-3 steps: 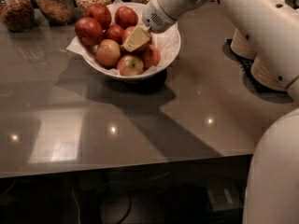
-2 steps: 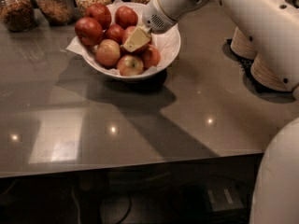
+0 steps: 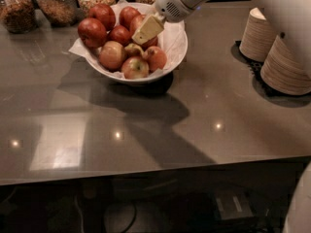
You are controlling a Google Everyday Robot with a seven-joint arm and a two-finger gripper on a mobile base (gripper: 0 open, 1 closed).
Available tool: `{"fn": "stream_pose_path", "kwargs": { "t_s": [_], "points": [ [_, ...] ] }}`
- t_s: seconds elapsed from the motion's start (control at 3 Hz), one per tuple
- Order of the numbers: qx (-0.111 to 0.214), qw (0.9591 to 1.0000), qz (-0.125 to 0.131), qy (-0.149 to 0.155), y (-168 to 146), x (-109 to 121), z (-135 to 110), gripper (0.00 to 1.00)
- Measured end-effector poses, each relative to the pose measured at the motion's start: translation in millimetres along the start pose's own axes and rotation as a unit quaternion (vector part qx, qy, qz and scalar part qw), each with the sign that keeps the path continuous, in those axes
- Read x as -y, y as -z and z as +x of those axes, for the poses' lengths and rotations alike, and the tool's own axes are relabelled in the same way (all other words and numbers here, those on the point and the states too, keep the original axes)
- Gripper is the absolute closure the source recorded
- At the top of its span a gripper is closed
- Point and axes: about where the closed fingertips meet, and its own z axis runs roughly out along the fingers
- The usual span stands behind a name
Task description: Pick apple from white bowl
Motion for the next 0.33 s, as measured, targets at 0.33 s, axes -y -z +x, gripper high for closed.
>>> {"fn": "stream_pose_path", "kwargs": {
  "t_s": [0.33],
  "points": [
    [0.012, 0.9994, 0.025, 0.022, 36.1, 12.1, -10.4, 1.00]
  ]
}}
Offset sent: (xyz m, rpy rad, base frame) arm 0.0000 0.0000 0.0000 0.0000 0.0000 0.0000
